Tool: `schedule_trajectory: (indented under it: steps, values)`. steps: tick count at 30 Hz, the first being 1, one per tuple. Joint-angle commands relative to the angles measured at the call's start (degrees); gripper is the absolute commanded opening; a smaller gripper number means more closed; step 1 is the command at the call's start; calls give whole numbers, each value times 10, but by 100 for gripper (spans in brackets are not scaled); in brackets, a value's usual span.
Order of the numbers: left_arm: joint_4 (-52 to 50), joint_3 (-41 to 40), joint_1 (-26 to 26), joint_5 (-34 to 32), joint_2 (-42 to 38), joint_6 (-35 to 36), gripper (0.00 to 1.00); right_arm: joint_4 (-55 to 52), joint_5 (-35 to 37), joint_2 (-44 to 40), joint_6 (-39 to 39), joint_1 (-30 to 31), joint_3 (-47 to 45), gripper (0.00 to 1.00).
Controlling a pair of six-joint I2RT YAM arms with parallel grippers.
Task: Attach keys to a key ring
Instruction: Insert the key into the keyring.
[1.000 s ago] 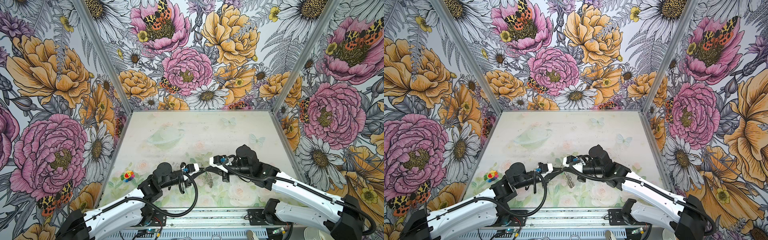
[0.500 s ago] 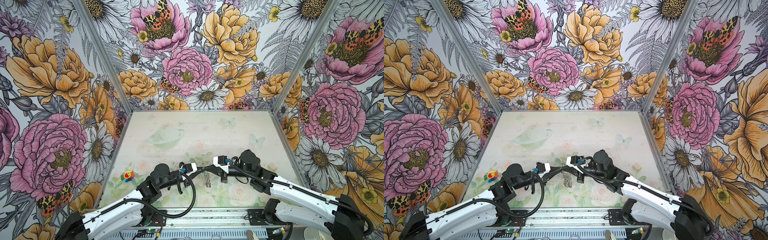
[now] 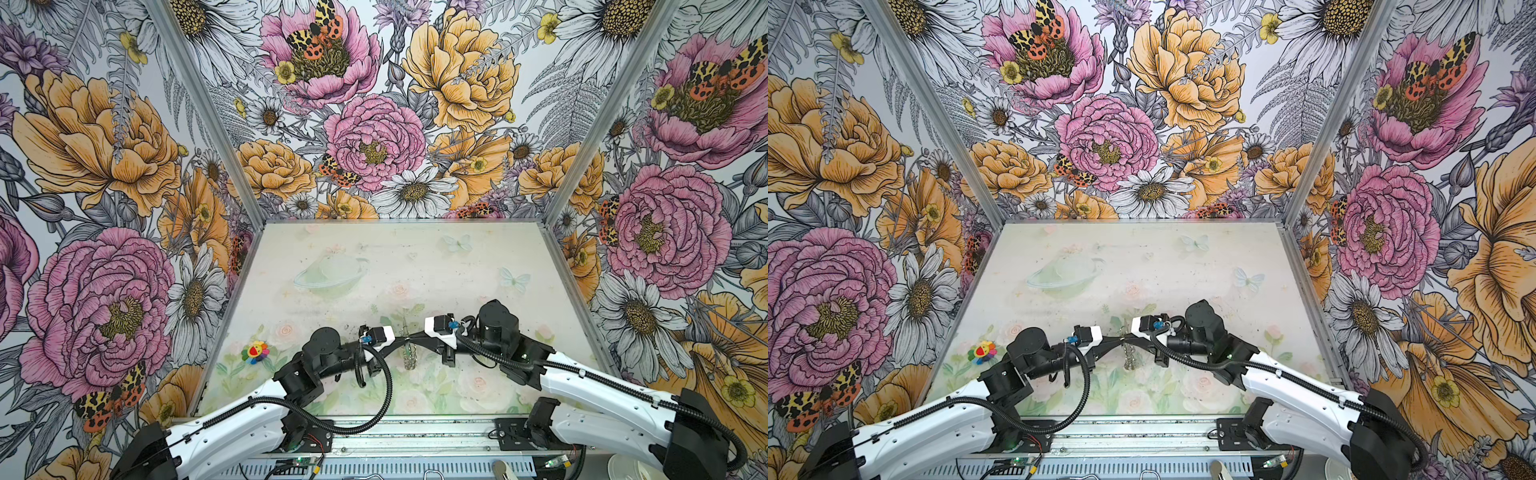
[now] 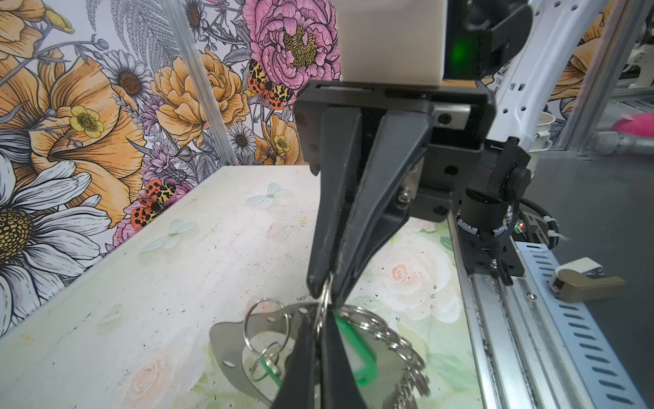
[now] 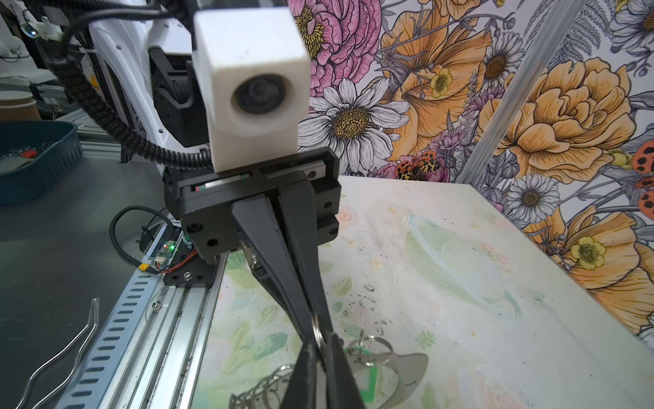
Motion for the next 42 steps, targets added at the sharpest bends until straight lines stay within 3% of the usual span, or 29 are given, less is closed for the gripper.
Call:
schedule_trajectory:
  steps: [1, 8, 18, 32, 42]
  values:
    - [-23, 18, -6, -19, 12, 29, 0, -148, 32, -18, -61, 4, 56, 16]
    - [-44, 35, -11, -11, 39, 40, 0, -231, 45, 2, -78, 6, 105, 18]
    - [-47, 36, -12, 0, 41, 38, 0, -255, 55, 38, -90, 23, 129, 21]
    - [-48, 37, -11, 19, 40, 34, 0, -254, 70, 59, -96, 27, 137, 15]
    - [-47, 37, -11, 22, 42, 31, 0, -254, 61, 74, -93, 28, 146, 0]
